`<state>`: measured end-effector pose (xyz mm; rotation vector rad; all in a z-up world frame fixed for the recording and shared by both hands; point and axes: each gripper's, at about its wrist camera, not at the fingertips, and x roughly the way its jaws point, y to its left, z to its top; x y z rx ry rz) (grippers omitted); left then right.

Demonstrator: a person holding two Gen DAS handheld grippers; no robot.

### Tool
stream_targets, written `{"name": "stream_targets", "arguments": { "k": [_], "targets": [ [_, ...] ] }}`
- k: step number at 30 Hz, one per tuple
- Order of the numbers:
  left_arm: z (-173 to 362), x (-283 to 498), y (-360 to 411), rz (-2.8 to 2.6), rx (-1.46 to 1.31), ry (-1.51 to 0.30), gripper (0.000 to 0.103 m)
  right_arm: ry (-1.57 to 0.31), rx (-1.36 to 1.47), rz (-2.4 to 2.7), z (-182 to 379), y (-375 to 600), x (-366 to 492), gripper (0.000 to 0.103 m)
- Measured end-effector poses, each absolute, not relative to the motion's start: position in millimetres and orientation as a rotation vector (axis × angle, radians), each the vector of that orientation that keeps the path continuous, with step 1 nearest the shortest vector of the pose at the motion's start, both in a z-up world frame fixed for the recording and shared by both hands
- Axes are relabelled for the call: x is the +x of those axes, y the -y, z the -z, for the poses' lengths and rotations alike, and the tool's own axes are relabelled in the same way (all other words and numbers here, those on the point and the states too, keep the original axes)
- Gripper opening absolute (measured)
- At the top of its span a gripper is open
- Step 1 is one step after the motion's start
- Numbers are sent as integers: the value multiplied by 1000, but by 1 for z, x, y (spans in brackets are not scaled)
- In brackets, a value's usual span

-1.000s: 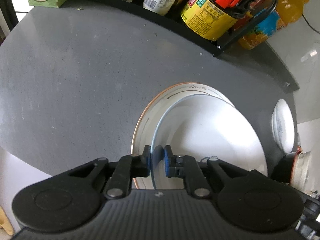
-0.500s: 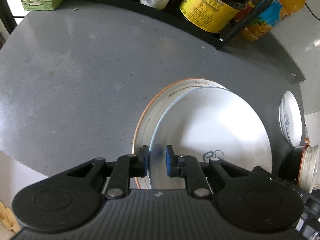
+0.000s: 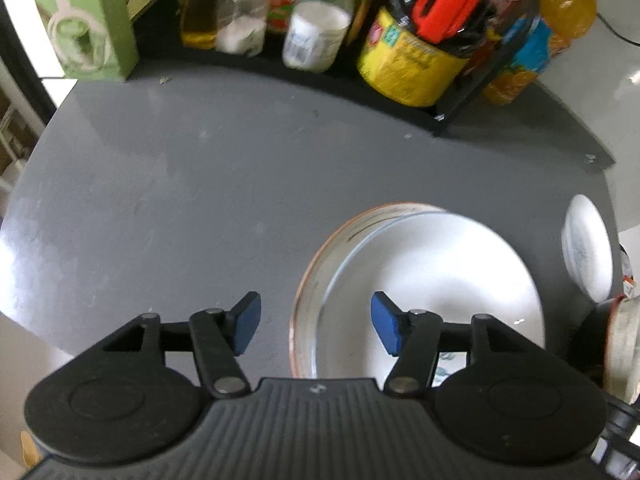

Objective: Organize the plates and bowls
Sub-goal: 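Open both grippers to release the 'Sweet' plate, then move both grippers toward the white plate printed 'Bakery'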

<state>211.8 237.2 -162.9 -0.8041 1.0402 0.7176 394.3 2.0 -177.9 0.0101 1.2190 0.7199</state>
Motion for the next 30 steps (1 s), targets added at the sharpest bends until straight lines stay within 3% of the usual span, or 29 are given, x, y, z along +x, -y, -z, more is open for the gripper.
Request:
{"name": "stream_targets", "arguments": {
  "k": [5,20,25,26,30],
  "targets": [
    [180,210,-239,-726,-796,-1094,59,-1215,-33,-722,180,-9,391,10],
    [178,201,-248,-762,-832,-1068,59,-1186,-133,-718,170,-17,391,33],
    [160,209,-240,-750,-802,-1055,63,-1149,-152,-738,155,-13,392,50],
    [156,212,-237,-740,-798,-1050,67,-1143,-156,-742,152,-11,392,51],
    [141,224,-227,-715,-761,-1041,79,-1113,-164,-750,138,-6,395,71]
  ]
}}
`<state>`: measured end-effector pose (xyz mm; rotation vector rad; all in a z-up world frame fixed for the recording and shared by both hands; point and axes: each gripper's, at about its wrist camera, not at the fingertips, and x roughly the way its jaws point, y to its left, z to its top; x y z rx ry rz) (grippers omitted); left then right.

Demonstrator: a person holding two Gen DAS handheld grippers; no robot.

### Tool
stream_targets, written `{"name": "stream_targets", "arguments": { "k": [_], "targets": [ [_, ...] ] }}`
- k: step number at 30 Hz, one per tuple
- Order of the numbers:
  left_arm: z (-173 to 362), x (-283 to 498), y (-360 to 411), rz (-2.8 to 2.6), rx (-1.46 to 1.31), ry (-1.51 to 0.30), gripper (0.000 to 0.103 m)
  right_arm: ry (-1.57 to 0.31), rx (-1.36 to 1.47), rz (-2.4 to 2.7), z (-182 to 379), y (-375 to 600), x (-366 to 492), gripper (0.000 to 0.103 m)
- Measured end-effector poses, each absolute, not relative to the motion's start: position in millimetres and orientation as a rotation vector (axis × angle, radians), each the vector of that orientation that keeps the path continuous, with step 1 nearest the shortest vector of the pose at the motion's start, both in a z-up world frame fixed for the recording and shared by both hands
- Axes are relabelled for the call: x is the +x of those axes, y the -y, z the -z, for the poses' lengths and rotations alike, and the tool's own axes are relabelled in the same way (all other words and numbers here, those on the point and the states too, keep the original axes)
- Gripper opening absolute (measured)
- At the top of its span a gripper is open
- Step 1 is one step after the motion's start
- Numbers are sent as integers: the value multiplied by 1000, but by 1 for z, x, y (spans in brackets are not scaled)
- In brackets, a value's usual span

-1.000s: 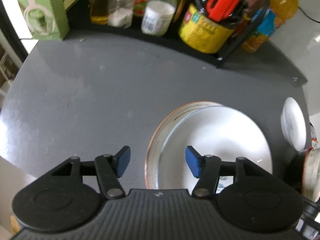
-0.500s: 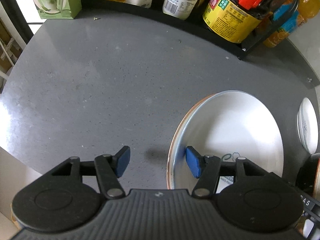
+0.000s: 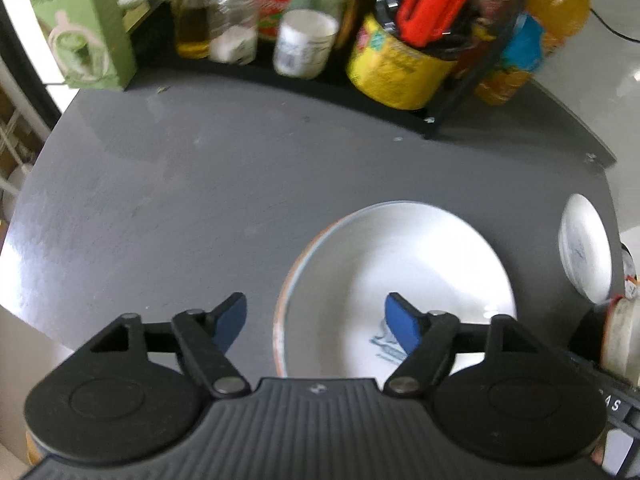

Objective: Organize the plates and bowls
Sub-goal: 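Move both grippers toward the white plate printed 'Bakery'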

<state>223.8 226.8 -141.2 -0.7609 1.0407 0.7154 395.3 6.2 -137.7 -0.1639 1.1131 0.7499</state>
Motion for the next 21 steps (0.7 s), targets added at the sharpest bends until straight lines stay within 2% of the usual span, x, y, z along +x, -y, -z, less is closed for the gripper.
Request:
{"name": "stream_targets", "arguments": {
  "k": [1,11,17,21],
  "targets": [
    [139,226,-225,-712,-751,-1040,80,-1106,-167,-750,134,-5,396,78],
    [102,250,-202,-657,-696,-1037,93,-1129,-162,-792,105,5,410,98],
    [80,268,-188,-632,-654,-1041,102,-1113,-150,-808,87,15,425,99],
    [64,279,-179,-606,-644,-1015,102,-1074,-144,-804,73,22,436,99]
  ]
}}
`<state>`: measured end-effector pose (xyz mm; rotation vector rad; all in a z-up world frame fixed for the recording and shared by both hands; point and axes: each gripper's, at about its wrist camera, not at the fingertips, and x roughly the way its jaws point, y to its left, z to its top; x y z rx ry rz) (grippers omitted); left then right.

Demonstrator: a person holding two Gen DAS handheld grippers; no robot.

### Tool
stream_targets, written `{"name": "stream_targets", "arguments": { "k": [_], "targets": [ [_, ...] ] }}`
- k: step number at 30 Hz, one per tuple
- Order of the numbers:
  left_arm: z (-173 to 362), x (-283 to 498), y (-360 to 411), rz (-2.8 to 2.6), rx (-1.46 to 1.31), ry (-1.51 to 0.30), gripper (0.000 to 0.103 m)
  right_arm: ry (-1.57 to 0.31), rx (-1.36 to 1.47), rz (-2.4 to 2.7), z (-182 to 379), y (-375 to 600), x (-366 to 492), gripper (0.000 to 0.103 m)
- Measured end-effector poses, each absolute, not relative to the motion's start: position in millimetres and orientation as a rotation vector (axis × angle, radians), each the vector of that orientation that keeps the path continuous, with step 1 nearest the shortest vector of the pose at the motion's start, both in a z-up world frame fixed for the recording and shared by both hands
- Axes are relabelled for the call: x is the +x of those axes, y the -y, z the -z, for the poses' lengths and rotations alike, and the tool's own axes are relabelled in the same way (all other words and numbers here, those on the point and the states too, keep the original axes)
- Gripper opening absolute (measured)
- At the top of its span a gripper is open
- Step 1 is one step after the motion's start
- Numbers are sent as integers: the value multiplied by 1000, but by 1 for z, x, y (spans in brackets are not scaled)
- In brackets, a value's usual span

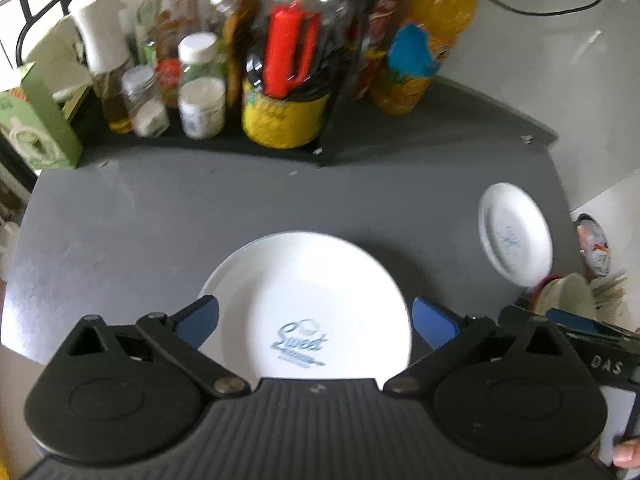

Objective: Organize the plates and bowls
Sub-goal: 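Move both grippers toward the white plate printed 'Bakery'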

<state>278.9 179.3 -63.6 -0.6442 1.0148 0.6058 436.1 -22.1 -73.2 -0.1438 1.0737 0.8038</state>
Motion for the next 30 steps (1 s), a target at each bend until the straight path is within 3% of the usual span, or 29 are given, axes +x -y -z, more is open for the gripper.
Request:
{"name": "stream_targets", "arguments": {
  "k": [9,30],
  "targets": [
    [43,312,-161,-586,-631,-912,102,-1013,-151,-803,53,38,469,99],
    [45,404,-127,-606,-700,-910,102,-1003,-215,-871,43,77,585,99]
  ]
}}
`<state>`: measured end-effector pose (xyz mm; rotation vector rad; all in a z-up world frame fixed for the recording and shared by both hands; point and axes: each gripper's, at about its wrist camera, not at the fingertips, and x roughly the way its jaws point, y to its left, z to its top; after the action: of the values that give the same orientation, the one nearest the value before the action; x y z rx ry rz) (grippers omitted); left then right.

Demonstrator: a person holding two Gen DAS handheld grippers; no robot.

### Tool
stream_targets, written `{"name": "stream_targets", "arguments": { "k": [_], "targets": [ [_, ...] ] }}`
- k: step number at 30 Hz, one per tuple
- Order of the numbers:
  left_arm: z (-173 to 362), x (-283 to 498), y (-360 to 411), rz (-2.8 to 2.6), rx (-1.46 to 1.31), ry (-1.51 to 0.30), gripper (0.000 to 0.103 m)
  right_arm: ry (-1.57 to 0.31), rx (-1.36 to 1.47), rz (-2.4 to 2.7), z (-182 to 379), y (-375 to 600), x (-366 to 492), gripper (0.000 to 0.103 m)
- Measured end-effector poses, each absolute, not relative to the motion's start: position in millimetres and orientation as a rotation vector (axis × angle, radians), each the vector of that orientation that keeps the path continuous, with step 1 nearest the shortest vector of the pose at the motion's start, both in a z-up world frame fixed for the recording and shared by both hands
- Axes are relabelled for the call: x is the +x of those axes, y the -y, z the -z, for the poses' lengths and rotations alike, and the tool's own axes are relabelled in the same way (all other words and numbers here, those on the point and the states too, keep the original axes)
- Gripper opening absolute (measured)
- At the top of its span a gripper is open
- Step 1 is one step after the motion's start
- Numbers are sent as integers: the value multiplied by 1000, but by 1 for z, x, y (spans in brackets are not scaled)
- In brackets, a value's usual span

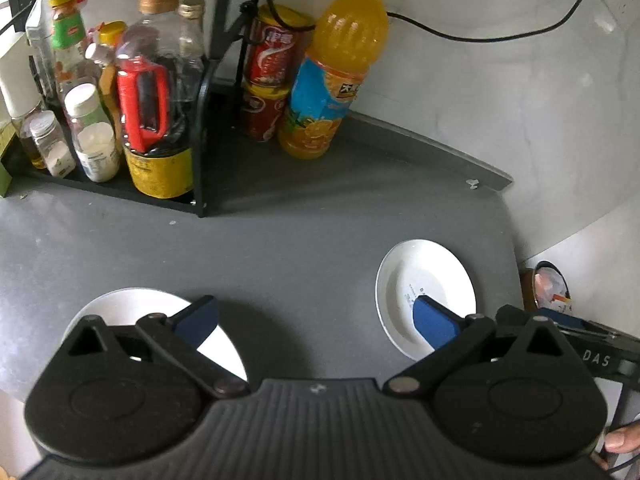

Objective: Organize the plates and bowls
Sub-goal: 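Move both grippers toward the white plate printed 'Bakery', then close both grippers on the rim of the 'Bakery' plate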

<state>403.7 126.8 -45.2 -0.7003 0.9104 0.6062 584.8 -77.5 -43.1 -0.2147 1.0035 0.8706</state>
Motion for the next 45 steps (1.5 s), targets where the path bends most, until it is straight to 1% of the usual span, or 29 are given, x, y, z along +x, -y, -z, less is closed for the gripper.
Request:
{"name": "stream_targets", "arguments": {
  "k": [7,15,18,20,23,25,26,28,31,33,34,35,37,39,40,42,43,45],
  "targets": [
    [58,436,-117,-639,-704,-917,102,-1017,-258,-905,56,86,626,99],
    [88,472,-114,-663,-727,-973,102,-1098,-257,-932,95,91,673,99],
    [99,484,-112,-664,-760,-978,102,-1141,-234,-928,110,94,689,98],
    [108,494,-111,-666,-770,-988,102,-1161,-223,-928,120,96,698,95],
    [121,505,-111,-664,-796,-1001,102,-1203,-213,-928,136,97,708,86],
    [128,511,-111,-648,-806,-992,101,-1223,-215,-931,146,98,712,77],
    [130,513,-111,-648,-804,-986,101,-1233,-213,-930,151,98,715,75],
    [138,519,-110,-632,-809,-980,101,-1255,-191,-926,161,100,720,67],
    [155,525,-112,-625,-852,-995,99,-1308,-135,-924,177,103,731,58],
    [166,526,-113,-628,-872,-1000,98,-1324,-116,-925,185,105,735,56],
    [171,527,-114,-622,-884,-1001,97,-1332,-108,-923,188,105,737,54],
    [176,527,-115,-614,-906,-1002,93,-1342,-99,-919,192,106,739,52],
    [184,527,-117,-594,-942,-993,88,-1365,-72,-917,198,109,742,42],
    [192,528,-119,-598,-958,-1001,77,-1388,-46,-916,203,111,744,37],
    [196,528,-120,-594,-972,-1000,74,-1396,-41,-915,206,111,744,37],
    [205,528,-122,-587,-1001,-1005,61,-1405,-33,-911,210,111,744,35],
    [210,527,-122,-590,-1013,-1014,58,-1406,-16,-918,211,112,744,32],
    [216,527,-122,-581,-1030,-1016,42,-1418,15,-920,213,113,746,30]
  ]
}}
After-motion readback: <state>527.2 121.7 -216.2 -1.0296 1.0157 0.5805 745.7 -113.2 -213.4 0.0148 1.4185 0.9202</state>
